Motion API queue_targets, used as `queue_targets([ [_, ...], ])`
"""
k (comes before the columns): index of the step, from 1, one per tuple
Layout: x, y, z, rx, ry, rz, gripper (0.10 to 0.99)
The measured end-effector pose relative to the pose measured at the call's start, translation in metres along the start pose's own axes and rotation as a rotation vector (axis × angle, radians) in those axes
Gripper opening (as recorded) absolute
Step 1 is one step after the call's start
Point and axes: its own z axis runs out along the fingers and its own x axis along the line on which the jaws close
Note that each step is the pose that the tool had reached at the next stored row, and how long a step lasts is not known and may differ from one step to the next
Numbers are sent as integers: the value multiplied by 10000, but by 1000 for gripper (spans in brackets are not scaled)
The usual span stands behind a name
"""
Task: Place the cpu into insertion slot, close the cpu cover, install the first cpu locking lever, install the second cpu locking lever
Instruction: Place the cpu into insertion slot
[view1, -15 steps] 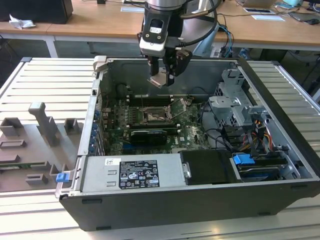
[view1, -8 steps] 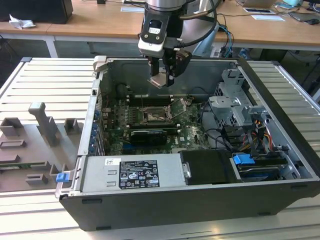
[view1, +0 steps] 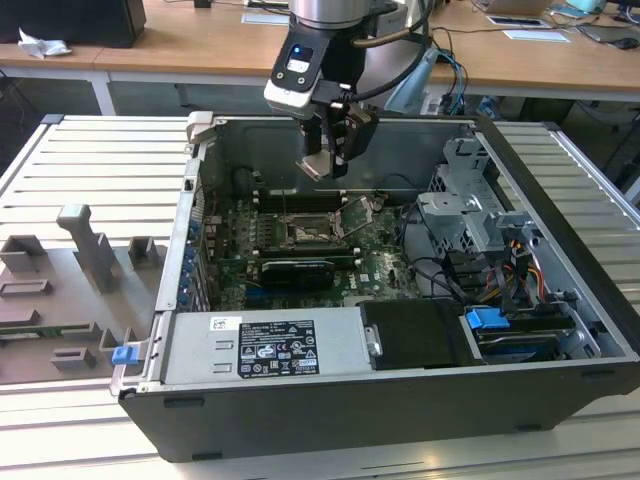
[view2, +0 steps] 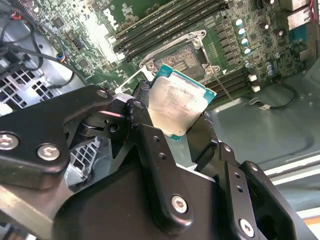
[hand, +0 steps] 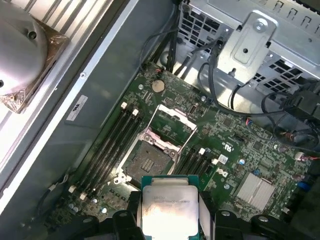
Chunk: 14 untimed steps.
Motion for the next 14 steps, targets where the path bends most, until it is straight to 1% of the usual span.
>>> queue_targets([
  [2, 0, -2, 15, 3, -9, 149, 541],
  [14, -1, -8, 87, 38, -24, 580, 541],
])
